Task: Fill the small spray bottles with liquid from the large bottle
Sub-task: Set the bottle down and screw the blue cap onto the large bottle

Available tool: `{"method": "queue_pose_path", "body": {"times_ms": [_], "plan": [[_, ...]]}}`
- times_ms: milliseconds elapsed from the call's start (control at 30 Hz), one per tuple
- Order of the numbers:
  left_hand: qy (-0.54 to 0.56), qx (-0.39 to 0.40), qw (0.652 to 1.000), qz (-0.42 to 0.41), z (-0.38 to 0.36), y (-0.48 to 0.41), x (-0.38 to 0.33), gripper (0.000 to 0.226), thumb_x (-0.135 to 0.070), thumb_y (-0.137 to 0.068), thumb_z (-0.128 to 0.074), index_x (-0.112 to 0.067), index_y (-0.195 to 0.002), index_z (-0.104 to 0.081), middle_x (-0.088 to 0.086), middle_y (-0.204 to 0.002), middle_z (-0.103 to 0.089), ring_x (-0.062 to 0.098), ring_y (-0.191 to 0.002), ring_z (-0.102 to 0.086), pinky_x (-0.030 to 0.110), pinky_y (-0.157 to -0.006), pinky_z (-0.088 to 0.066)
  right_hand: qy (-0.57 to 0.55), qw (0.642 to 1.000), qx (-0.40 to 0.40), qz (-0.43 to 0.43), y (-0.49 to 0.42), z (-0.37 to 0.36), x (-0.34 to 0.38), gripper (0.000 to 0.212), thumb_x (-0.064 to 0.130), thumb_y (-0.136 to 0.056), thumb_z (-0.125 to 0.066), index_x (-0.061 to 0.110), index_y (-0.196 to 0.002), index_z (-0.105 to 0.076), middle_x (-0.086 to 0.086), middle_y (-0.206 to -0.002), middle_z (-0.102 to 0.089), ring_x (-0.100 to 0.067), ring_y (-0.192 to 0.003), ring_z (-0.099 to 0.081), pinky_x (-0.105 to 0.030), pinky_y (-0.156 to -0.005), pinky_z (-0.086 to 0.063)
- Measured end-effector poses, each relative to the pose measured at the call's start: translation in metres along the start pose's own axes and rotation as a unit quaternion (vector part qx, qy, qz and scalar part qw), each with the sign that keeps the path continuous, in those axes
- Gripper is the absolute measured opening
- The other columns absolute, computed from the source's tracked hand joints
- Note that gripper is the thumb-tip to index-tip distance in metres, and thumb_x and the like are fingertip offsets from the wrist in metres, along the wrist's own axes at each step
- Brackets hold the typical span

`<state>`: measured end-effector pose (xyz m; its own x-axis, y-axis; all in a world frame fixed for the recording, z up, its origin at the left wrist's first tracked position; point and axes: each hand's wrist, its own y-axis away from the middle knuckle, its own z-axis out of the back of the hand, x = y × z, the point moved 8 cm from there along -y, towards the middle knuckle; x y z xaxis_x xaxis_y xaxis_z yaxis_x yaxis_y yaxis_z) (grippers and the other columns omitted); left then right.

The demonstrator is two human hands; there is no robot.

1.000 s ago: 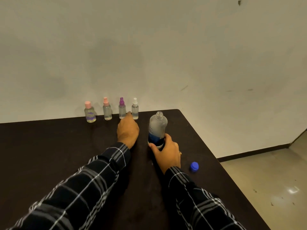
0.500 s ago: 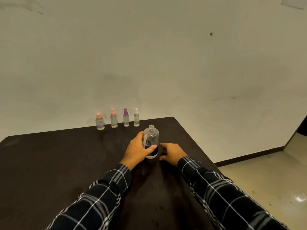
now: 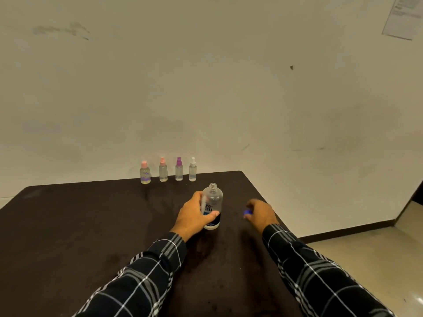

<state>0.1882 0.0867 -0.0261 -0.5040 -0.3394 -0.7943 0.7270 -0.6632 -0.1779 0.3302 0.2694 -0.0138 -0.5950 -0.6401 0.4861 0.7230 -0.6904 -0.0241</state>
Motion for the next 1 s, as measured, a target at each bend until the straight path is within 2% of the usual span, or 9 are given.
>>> {"method": "queue_pose_path", "body": {"times_ms": [100,200,367,467,567,667,833,933,1000], "plan": [[-0.011,0.001,1.000,0.004,-0.004,0.003,-0.001,0.063,-0.047,-0.077,-0.083,-0.035,-0.127,-0.047,-0.009,-0.124,-0.065,0.015,-0.112,-0.064,0.038,-0.096,-0.055,-0.151,0.982,-0.049,0.099,0.004,0.032,0.051,0.036,0.015,-0.088,-0.076,0.015,-0.123,-0.066,-0.001,-0.116,-0.068,-0.011,-0.102,-0.061,-0.017,-0.089,-0.047],[-0.015,-0.006,1.000,0.011,-0.004,0.003,0.001,0.062,-0.047,-0.076,-0.083,-0.035,-0.126,-0.047,-0.009,-0.120,-0.066,0.014,-0.109,-0.066,0.039,-0.094,-0.057,-0.176,0.968,-0.029,0.177,0.006,0.048,0.101,0.030,0.012,-0.090,-0.072,0.017,-0.120,-0.069,0.003,-0.111,-0.068,-0.009,-0.100,-0.061,-0.007,-0.080,-0.041],[-0.016,0.002,1.000,0.019,-0.004,0.001,0.002,0.064,-0.047,-0.077,-0.083,-0.035,-0.127,-0.046,-0.008,-0.120,-0.066,0.014,-0.108,-0.066,0.040,-0.093,-0.058,-0.100,0.970,0.042,0.219,0.006,0.043,0.128,0.030,0.006,-0.093,-0.066,0.015,-0.122,-0.070,-0.004,-0.122,-0.069,-0.016,-0.111,-0.062,-0.028,-0.101,-0.049],[-0.012,0.008,1.000,0.017,-0.005,0.001,0.002,0.064,-0.047,-0.077,-0.082,-0.036,-0.128,-0.045,-0.008,-0.120,-0.065,0.014,-0.108,-0.066,0.040,-0.094,-0.058,-0.052,0.969,0.043,0.239,0.006,0.041,0.134,0.031,0.005,-0.094,-0.063,0.016,-0.123,-0.071,-0.005,-0.124,-0.069,-0.016,-0.112,-0.062,-0.027,-0.103,-0.047],[-0.011,0.011,1.000,0.010,-0.006,0.001,0.003,0.063,-0.048,-0.077,-0.081,-0.038,-0.127,-0.045,-0.009,-0.119,-0.066,0.013,-0.106,-0.067,0.040,-0.093,-0.058,0.059,0.958,0.043,0.278,0.008,0.038,0.149,0.033,0.004,-0.097,-0.058,0.017,-0.125,-0.070,-0.004,-0.127,-0.068,-0.019,-0.116,-0.061,-0.023,-0.099,-0.041],[-0.005,0.013,1.000,-0.001,-0.006,0.002,0.003,0.060,-0.049,-0.076,-0.081,-0.039,-0.124,-0.046,-0.012,-0.115,-0.067,0.010,-0.103,-0.068,0.040,-0.092,-0.059,0.119,0.950,0.050,0.286,0.007,0.042,0.156,0.033,0.007,-0.096,-0.061,0.016,-0.127,-0.069,-0.005,-0.127,-0.068,-0.021,-0.116,-0.062,-0.026,-0.099,-0.044],[-0.001,0.011,1.000,-0.012,-0.006,0.004,0.002,0.057,-0.048,-0.078,-0.080,-0.038,-0.123,-0.046,-0.013,-0.114,-0.066,0.010,-0.103,-0.067,0.039,-0.091,-0.059,0.213,0.945,0.059,0.241,0.001,0.040,0.166,0.033,0.030,-0.094,-0.068,0.011,-0.122,-0.068,-0.010,-0.119,-0.069,-0.025,-0.109,-0.063,-0.035,-0.098,-0.051],[-0.004,0.011,1.000,-0.017,-0.006,0.005,0.000,0.057,-0.047,-0.078,-0.081,-0.042,-0.122,-0.043,-0.015,-0.116,-0.065,0.010,-0.105,-0.067,0.037,-0.092,-0.058,0.261,0.944,0.013,0.200,0.000,0.042,0.169,0.046,0.052,-0.093,-0.063,0.011,-0.112,-0.068,-0.009,-0.106,-0.070,-0.025,-0.097,-0.064,-0.034,-0.084,-0.052],[-0.002,0.010,1.000,-0.020,-0.005,0.007,-0.001,0.058,-0.045,-0.079,-0.081,-0.042,-0.122,-0.042,-0.016,-0.117,-0.064,0.009,-0.106,-0.066,0.035,-0.092,-0.058,0.299,0.937,-0.027,0.179,0.003,0.043,0.167,0.055,0.064,-0.094,-0.052,0.014,-0.106,-0.069,-0.005,-0.097,-0.070,-0.022,-0.086,-0.062,-0.032,-0.075,-0.050]]}}
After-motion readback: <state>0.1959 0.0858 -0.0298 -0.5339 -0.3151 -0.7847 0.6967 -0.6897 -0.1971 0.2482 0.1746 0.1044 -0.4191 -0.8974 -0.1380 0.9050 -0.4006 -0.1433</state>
